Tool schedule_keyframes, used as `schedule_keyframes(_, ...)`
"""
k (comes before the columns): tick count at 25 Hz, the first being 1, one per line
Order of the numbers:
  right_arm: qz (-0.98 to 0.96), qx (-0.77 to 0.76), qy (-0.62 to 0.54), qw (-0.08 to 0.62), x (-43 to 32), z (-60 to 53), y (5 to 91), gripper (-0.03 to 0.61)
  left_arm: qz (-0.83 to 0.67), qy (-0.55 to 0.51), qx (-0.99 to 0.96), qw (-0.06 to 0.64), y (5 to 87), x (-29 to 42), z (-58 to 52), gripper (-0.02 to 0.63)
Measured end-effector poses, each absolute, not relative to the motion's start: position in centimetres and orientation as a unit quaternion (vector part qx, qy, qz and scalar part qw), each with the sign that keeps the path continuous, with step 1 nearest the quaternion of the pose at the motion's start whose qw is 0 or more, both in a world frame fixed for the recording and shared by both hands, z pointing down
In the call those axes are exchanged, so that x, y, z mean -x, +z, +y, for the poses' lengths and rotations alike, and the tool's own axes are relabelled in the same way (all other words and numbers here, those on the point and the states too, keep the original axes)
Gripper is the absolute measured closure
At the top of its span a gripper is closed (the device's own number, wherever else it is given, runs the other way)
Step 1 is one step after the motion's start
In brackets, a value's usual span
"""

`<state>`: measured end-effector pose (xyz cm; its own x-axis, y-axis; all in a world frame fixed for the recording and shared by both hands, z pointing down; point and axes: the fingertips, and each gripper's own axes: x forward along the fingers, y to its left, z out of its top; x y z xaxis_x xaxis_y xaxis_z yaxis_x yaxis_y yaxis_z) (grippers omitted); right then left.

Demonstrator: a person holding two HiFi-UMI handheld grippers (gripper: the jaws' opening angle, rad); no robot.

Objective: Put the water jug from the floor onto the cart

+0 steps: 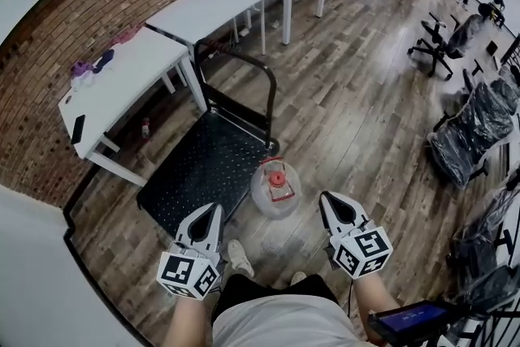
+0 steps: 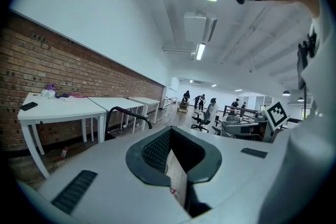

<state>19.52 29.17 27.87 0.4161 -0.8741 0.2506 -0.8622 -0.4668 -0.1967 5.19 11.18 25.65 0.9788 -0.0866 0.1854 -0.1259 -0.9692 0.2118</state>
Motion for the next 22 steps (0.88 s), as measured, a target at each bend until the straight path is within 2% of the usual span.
schedule_keyframes(4, 0.488, 0.857, -0.163, 0.035, -20.3, 24.1, 27.5, 0.577, -0.032, 0.095, -0.989, 0.105, 26.6, -7.0, 5.2, 0.620)
schedule_keyframes(11, 0.459, 0.875, -0.153, 0.023, -21.4, 17.1, 26.1, 0.577, -0.001, 0.100, -0.989, 0.106, 26.8, -8.5, -2.2, 0.620)
schedule_keyframes(22, 0.473, 0.863, -0.176, -0.012, -25.2, 13.6, 29.4, 0.577, -0.047, 0.112, -0.983, 0.136, 29.8, -9.3, -6.6, 0.620)
